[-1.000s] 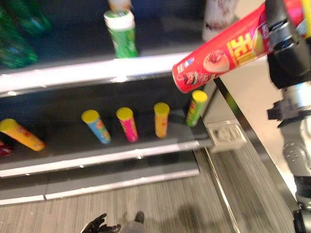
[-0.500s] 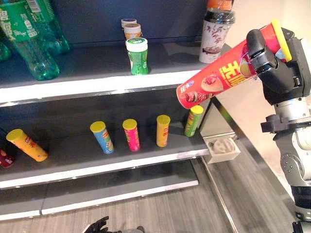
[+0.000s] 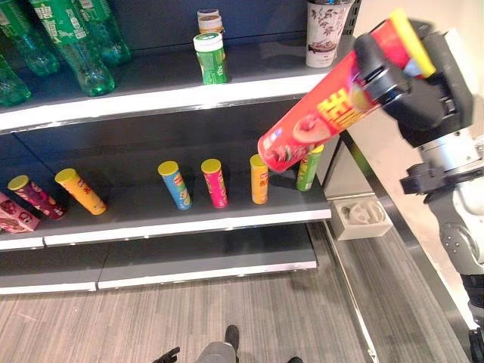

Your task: Put the goods on the table back onto the shelves and tidy them up.

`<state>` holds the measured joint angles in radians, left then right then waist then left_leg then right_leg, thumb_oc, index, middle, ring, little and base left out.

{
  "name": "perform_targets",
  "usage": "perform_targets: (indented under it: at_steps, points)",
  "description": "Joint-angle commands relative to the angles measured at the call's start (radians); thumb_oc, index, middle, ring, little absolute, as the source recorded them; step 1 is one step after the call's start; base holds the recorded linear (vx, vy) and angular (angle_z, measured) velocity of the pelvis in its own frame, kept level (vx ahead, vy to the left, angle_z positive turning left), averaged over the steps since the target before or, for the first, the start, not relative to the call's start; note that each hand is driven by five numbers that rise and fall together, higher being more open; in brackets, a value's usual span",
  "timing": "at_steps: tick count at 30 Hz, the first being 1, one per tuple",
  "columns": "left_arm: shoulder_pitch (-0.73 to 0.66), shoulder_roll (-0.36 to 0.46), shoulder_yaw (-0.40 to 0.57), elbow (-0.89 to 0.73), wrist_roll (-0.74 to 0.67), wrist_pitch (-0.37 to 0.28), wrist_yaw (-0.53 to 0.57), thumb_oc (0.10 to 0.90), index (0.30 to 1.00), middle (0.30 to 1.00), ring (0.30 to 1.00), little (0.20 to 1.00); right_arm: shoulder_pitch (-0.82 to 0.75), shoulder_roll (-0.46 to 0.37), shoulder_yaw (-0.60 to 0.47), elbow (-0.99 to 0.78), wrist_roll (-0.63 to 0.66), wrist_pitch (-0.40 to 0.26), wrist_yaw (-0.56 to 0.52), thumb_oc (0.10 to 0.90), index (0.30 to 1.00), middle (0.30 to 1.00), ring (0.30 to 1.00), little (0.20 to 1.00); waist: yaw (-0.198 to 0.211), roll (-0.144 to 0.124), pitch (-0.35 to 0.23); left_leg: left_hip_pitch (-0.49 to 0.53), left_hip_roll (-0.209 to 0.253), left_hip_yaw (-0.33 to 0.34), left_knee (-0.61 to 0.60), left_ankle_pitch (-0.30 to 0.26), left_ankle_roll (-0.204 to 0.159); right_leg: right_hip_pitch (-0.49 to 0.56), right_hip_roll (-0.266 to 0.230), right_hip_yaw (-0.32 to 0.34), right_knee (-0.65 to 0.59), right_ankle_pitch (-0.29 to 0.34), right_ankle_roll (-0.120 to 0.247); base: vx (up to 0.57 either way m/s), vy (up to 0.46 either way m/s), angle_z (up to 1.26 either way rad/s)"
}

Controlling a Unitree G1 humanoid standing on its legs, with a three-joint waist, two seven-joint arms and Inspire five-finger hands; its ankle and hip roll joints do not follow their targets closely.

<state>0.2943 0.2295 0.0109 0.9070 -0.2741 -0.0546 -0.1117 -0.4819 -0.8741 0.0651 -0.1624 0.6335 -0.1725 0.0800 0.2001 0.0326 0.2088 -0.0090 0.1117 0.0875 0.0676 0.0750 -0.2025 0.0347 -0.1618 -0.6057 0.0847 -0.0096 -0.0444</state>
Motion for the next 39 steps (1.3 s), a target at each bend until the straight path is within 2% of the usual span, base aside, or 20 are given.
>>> perform_targets:
  at_steps: [1,4,6,7,9,10,11,14,16,17,18,20,21,22,25,31,33,34,35,39]
  points:
    - [-0.004,0.026,-0.051,-0.1,-0.003,-0.033,0.006,0.8,0.9,0.9,0.9,0.9,-0.125,-0.024,0.0,-0.091,-0.054,-0.018,0.026,0.4,0.3,0.3,0.3,0.3,0.002,-0.007,-0.057,0.051,0.122,-0.009,-0.016,0.039,0.029,0.107,-0.075,0.006,-0.147,0.026,0.18,-0.19,0.287,0.52]
    - [-0.002,0.027,-0.058,-0.111,0.007,-0.036,0.002,0.8,0.9,0.9,0.9,0.9,-0.106,-0.02,0.015,-0.113,-0.099,-0.001,0.04,0.4,0.3,0.3,0.3,0.3,-0.021,0.009,-0.066,0.078,0.173,-0.052,-0.02,0.083,0.005,0.09,-0.127,-0.007,-0.124,0.051,0.206,-0.16,0.309,0.58]
    - [0.001,0.023,-0.076,-0.129,0.016,-0.038,0.001,0.8,0.9,0.9,0.9,0.9,-0.069,0.042,0.048,-0.125,-0.138,0.011,0.055,0.4,0.3,0.3,0.3,0.3,-0.04,0.028,-0.071,0.121,0.166,-0.115,-0.046,0.033,-0.011,0.053,-0.205,0.001,-0.075,0.089,0.249,-0.19,0.395,0.49]
    - [0.002,0.024,-0.076,-0.129,0.016,-0.038,0.001,0.8,0.9,0.9,0.9,0.9,-0.069,0.042,0.048,-0.125,-0.138,0.011,0.055,0.4,0.3,0.3,0.3,0.3,-0.04,0.027,-0.071,0.12,0.165,-0.115,-0.046,0.033,-0.011,0.052,-0.206,0.001,-0.074,0.089,0.25,-0.14,0.35,0.44]
    - [-0.012,0.038,-0.084,-0.136,0.039,-0.033,-0.008,0.8,0.9,0.9,0.9,0.9,-0.02,0.052,0.034,-0.149,-0.238,0.027,0.068,0.4,0.3,0.3,0.3,0.3,-0.064,0.015,-0.07,0.131,0.096,-0.116,-0.113,-0.096,0.031,0.062,-0.296,-0.005,-0.047,0.15,0.287,-0.12,0.38,0.61]
    - [-0.012,0.039,-0.084,-0.136,0.039,-0.033,-0.008,0.8,0.9,0.9,0.9,0.9,-0.019,0.052,0.033,-0.149,-0.239,0.028,0.068,0.4,0.3,0.3,0.3,0.3,-0.064,0.014,-0.07,0.13,0.095,-0.117,-0.111,-0.096,0.032,0.062,-0.297,-0.006,-0.047,0.15,0.287,-0.09,0.477,0.69]
    - [-0.02,0.05,-0.08,-0.132,0.066,-0.031,-0.015,0.8,0.9,0.9,0.9,0.9,0.042,0.073,0.012,-0.157,-0.303,0.044,0.074,0.4,0.3,0.3,0.3,0.3,-0.066,0.008,-0.068,0.141,0.021,-0.11,-0.112,-0.14,0.077,0.079,-0.369,-0.022,-0.01,0.184,0.295,-0.05,0.447,0.47]
    - [-0.016,0.084,-0.083,-0.128,0.109,-0.036,-0.029,0.8,0.9,0.9,0.9,0.9,0.077,0.078,0.007,-0.179,-0.394,0.043,0.076,0.4,0.3,0.3,0.3,0.3,-0.077,-0.009,-0.058,0.172,-0.062,-0.118,-0.114,-0.164,0.13,0.106,-0.435,-0.009,0.064,0.216,0.29,-0.03,0.463,0.48]
    - [-0.009,0.093,-0.088,-0.132,0.119,-0.033,-0.026,0.8,0.9,0.9,0.9,0.9,0.075,0.09,0.014,-0.173,-0.406,0.038,0.072,0.4,0.3,0.3,0.3,0.3,-0.086,-0.007,-0.048,0.179,-0.073,-0.116,-0.115,-0.159,0.146,0.082,-0.426,0.029,0.127,0.185,0.277,-0.04,0.259,0.4]
    - [0.009,0.096,-0.072,-0.136,0.122,-0.031,-0.021,0.8,0.9,0.9,0.9,0.9,0.078,0.11,0.034,-0.161,-0.435,0.039,0.082,0.4,0.3,0.3,0.3,0.3,-0.096,-0.003,-0.028,0.197,-0.086,-0.095,-0.121,-0.149,0.161,0.04,-0.371,0.066,0.199,0.139,0.252,-0.04,0.183,0.42]
    - [0.01,0.096,-0.07,-0.137,0.123,-0.031,-0.021,0.8,0.9,0.9,0.9,0.9,0.076,0.111,0.036,-0.16,-0.436,0.039,0.082,0.4,0.3,0.3,0.3,0.3,-0.093,-0.003,-0.029,0.199,-0.084,-0.09,-0.123,-0.149,0.16,0.035,-0.37,0.072,0.204,0.135,0.25,-0.04,0.276,0.16]
    - [0.023,0.091,-0.051,-0.136,0.118,-0.03,-0.015,0.8,0.9,0.9,0.9,0.9,0.045,0.116,0.073,-0.157,-0.445,0.039,0.095,0.4,0.3,0.3,0.3,0.3,-0.075,0.0,-0.02,0.214,-0.102,-0.058,-0.136,-0.139,0.174,-0.007,-0.312,0.035,0.275,0.096,0.239,-0.04,0.226,-0.11]
    - [0.032,0.088,-0.03,-0.136,0.107,-0.024,-0.007,0.8,0.9,0.9,0.9,0.9,0.02,0.126,0.108,-0.143,-0.459,0.036,0.1,0.4,0.3,0.3,0.3,0.3,-0.056,-0.006,-0.004,0.222,-0.127,-0.042,-0.129,-0.14,0.193,-0.084,-0.247,-0.017,0.331,0.07,0.23,-0.06,0.186,-0.3]
    - [0.033,0.087,-0.028,-0.136,0.107,-0.024,-0.007,0.8,0.9,0.9,0.9,0.9,0.015,0.127,0.112,-0.14,-0.46,0.035,0.099,0.4,0.3,0.3,0.3,0.3,-0.056,-0.007,-0.006,0.22,-0.127,-0.039,-0.129,-0.142,0.192,-0.089,-0.247,-0.014,0.335,0.066,0.228,-0.05,0.119,-0.5]
    - [0.036,0.079,-0.015,-0.14,0.098,-0.022,0.001,0.8,0.9,0.9,0.9,0.9,0.003,0.142,0.13,-0.114,-0.501,0.043,0.088,0.4,0.3,0.3,0.3,0.3,-0.037,-0.033,0.0,0.222,-0.147,-0.05,-0.095,-0.168,0.191,-0.078,-0.183,0.028,0.192,0.076,0.217,0.03,-0.061,-0.4]
    - [0.055,0.048,-0.032,-0.184,0.034,-0.017,0.006,0.8,0.9,0.9,0.9,0.9,-0.059,0.226,0.19,-0.032,-0.511,0.041,0.036,0.4,0.3,0.3,0.3,0.3,0.011,-0.029,0.007,0.118,-0.082,-0.009,0.114,-0.235,0.142,0.035,-0.1,0.027,-0.004,0.063,0.185,0.02,-0.088,0.08]
    - [0.058,0.044,-0.035,-0.195,0.01,-0.012,0.02,0.8,0.9,0.9,0.9,0.9,-0.075,0.243,0.203,-0.006,-0.534,0.052,0.011,0.4,0.3,0.3,0.3,0.3,0.025,-0.033,0.013,0.076,-0.043,-0.014,0.083,-0.169,0.127,0.053,-0.092,0.024,-0.032,0.068,0.177,-0.06,0.113,0.05]
    - [0.045,0.044,-0.037,-0.185,-0.001,-0.014,0.041,0.8,0.9,0.9,0.9,0.9,-0.097,0.252,0.214,0.004,-0.535,0.052,0.0,0.4,0.3,0.3,0.3,0.3,0.032,-0.038,0.018,-0.012,0.023,-0.092,0.028,-0.102,0.081,0.055,-0.103,0.056,-0.045,0.057,0.195,-0.01,0.263,0.0]
    - [0.04,0.046,-0.037,-0.18,-0.007,-0.015,0.047,0.8,0.9,0.9,0.9,0.9,-0.101,0.256,0.216,0.012,-0.534,0.049,-0.007,0.4,0.3,0.3,0.3,0.3,0.027,-0.039,0.022,-0.03,0.044,-0.102,-0.001,-0.066,0.07,0.047,-0.113,0.051,-0.044,0.063,0.191,0.03,0.332,0.05]
    - [0.02,0.056,-0.048,-0.168,-0.001,-0.015,0.056,0.8,0.9,0.9,0.9,0.9,-0.099,0.265,0.198,0.013,-0.596,0.05,-0.032,0.4,0.3,0.3,0.3,0.3,0.014,-0.005,0.001,0.004,0.072,-0.11,-0.116,-0.005,0.049,0.054,-0.146,0.069,-0.018,0.062,0.219,0.05,0.284,-0.07]
